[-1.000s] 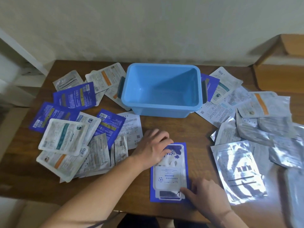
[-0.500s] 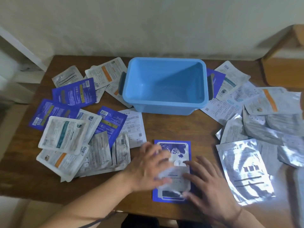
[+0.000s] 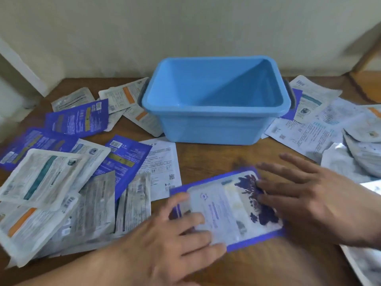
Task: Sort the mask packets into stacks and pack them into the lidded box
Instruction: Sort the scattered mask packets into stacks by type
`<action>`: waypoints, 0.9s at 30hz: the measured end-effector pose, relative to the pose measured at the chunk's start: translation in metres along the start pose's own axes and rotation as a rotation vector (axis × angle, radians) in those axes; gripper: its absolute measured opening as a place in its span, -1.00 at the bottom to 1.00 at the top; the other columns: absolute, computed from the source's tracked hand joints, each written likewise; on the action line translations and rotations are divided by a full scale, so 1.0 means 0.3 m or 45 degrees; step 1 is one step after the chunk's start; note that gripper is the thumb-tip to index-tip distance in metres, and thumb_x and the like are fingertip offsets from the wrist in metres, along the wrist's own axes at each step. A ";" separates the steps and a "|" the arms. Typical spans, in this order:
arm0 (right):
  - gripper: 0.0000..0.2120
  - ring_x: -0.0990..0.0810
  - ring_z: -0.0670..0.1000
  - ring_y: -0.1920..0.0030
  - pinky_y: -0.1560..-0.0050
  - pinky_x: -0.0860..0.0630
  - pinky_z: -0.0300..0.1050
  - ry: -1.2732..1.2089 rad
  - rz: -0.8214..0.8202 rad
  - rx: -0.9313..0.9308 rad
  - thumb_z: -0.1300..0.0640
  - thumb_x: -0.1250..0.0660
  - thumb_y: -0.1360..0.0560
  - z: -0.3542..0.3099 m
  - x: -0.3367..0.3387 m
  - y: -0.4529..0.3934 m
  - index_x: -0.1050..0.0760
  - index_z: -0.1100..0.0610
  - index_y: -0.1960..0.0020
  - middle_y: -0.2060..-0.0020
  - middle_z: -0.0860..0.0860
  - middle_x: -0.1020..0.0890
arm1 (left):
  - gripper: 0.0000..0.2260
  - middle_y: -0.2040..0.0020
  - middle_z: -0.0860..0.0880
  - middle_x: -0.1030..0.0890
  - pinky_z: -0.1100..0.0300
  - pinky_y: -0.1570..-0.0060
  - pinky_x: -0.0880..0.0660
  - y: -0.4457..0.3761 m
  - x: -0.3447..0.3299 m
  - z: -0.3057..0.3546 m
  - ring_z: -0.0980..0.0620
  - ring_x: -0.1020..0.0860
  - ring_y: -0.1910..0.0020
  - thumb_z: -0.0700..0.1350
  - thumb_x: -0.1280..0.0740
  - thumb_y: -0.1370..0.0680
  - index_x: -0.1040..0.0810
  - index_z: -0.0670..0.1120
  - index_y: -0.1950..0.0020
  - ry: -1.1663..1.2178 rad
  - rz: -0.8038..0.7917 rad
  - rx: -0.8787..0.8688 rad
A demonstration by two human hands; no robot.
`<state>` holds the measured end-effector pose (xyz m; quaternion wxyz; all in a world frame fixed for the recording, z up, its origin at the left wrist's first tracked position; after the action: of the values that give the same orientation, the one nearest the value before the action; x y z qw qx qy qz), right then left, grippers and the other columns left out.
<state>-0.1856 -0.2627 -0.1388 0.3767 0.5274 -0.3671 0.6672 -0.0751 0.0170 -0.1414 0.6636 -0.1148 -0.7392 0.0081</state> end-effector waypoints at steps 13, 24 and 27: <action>-0.67 -0.43 -0.24 -0.32 -0.31 -0.39 -0.23 -0.444 0.323 -0.306 -0.19 -0.08 -0.62 -0.518 0.050 0.115 -0.44 -0.15 -0.31 -0.23 -0.27 -0.56 | -0.33 -0.54 0.28 0.07 0.14 -0.49 0.24 -0.059 -0.007 0.080 0.28 0.23 -0.50 0.39 -0.17 -0.51 -0.05 0.24 -0.54 0.397 -0.304 0.643; -0.24 -0.23 -0.03 -0.50 -0.32 -0.13 0.03 -0.169 -0.021 -0.701 -0.47 -0.01 -0.48 -0.460 -0.007 0.123 -0.26 -0.03 -0.52 -0.50 -0.19 -0.25 | -0.14 -0.54 0.32 0.28 -0.12 -0.46 0.39 -0.008 -0.020 0.136 0.19 0.40 -0.50 0.59 0.05 -0.36 0.25 0.28 -0.54 0.302 -0.446 0.814; -0.24 -0.32 0.00 -0.46 -0.27 -0.20 0.02 -0.061 0.037 -0.672 -0.47 0.01 -0.48 -0.451 -0.012 0.118 -0.33 -0.01 -0.48 -0.47 -0.16 -0.32 | -0.11 -0.51 0.36 0.33 -0.17 -0.43 0.42 -0.005 -0.018 0.127 0.18 0.45 -0.48 0.61 0.00 -0.34 0.29 0.30 -0.53 0.297 -0.488 0.829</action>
<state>-0.2745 -0.1588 -0.1692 0.4828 0.4212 -0.5446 0.5411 -0.1124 0.0198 -0.1511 0.7343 0.2418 -0.6256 0.1050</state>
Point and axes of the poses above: each hand's wrist, its own y-axis away from the middle knuckle, its own x-axis out of the back of the hand, z = x × y, the point moved 2 cm from there along -y, towards the middle knuckle
